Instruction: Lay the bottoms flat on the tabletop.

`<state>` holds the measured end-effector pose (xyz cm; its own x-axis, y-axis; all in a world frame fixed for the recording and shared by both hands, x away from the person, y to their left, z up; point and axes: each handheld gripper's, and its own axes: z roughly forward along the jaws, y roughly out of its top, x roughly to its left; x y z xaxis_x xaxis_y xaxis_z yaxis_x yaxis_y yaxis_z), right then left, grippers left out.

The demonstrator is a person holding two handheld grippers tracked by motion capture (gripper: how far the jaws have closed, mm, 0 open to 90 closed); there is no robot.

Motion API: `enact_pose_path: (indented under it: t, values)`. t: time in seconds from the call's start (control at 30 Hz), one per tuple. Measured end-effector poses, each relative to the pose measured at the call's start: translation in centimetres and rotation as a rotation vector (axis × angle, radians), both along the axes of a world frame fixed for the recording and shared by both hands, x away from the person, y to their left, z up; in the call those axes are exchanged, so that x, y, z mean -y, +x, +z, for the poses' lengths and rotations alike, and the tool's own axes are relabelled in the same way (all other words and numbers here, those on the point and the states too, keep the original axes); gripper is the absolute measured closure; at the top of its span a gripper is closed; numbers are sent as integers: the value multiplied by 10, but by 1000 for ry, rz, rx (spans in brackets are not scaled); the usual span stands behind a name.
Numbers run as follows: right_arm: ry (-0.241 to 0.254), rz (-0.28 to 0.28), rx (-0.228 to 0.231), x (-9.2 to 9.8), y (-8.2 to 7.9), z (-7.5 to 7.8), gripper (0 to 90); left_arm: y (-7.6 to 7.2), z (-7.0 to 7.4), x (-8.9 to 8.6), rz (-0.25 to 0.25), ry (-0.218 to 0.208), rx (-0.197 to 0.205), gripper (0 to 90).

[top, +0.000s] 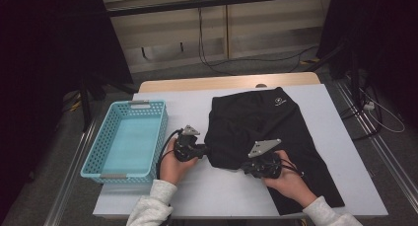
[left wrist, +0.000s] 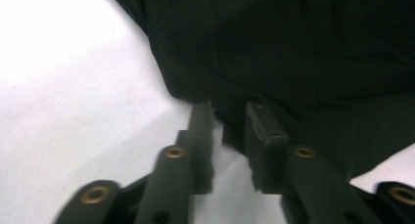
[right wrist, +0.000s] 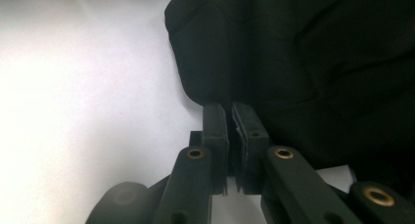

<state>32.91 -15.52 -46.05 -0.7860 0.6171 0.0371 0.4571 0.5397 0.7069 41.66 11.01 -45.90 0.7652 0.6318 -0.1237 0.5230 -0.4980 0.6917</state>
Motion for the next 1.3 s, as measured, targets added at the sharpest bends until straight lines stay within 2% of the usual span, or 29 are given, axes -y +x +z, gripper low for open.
enact_pose_path:
  t: [0.07, 0.1, 0.13, 0.17, 0.2, 0.27, 0.33, 0.37, 0.43, 0.5, 0.6, 0.67, 0.7, 0.83, 0.9, 0.97, 1.03, 1.1, 1.23, 1.3]
  values:
    - [1, 2, -1, -1, 0, 0, 850, 0, 0, 2, -7, -9, -8, 792]
    - [-1, -1, 2, -1, 0, 0, 852, -1, -1, 3, -3, -22, -27, 850]
    - [2, -3, 3, -1, 1, 1, 852, -1, 0, 4, 0, -19, -24, 887]
    - [0, 1, 1, -1, 1, 1, 850, -2, 1, 5, -2, -10, -23, 890]
    - [1, 4, 0, -1, 2, 2, 846, -2, 2, 4, 6, -19, -41, 892]
    - [10, 14, -2, 0, 3, 5, 776, -2, 6, -1, 18, -45, -55, 895]
    - [22, 21, 34, 0, 4, 12, 676, -4, 10, -7, 34, -50, -70, 896]
    - [32, 6, 57, 1, 6, 15, 643, -5, 11, -10, 44, -60, -73, 896]
    - [58, -19, 74, 1, 11, 22, 599, -7, 14, -14, 67, -71, -79, 897]
    - [48, -50, 118, 0, 16, 26, 558, -8, 17, -18, 71, -79, -86, 898]
    - [45, -79, 125, -4, 25, 24, 558, -11, 18, -22, 90, -87, -93, 897]
    - [21, -90, 126, -9, 31, 20, 559, -12, 18, -24, 105, -88, -88, 897]
    - [9, -97, 122, -10, 34, 17, 563, -13, 18, -26, 105, -81, -90, 897]
    - [-56, -100, 90, -15, 42, 3, 607, -15, 20, -33, 140, -100, -95, 895]
    - [-68, -113, 79, -14, 44, -1, 709, -15, 19, -36, 160, -98, -98, 895]
    - [-56, -138, 75, -11, 47, -2, 801, -15, 19, -37, 181, -98, -98, 896]
    - [-84, -141, 88, -9, 47, -1, 898, -16, 19, -36, 189, -87, -96, 896]
    - [-76, -151, 70, -5, 47, 0, 900, -17, 20, -37, 189, -85, -95, 897]
    - [-80, -154, 75, 2, 45, 2, 899, -18, 21, -38, 214, -89, -95, 895]
    - [-70, -151, 68, 5, 44, 1, 895, -18, 22, -37, 220, -78, -74, 876]
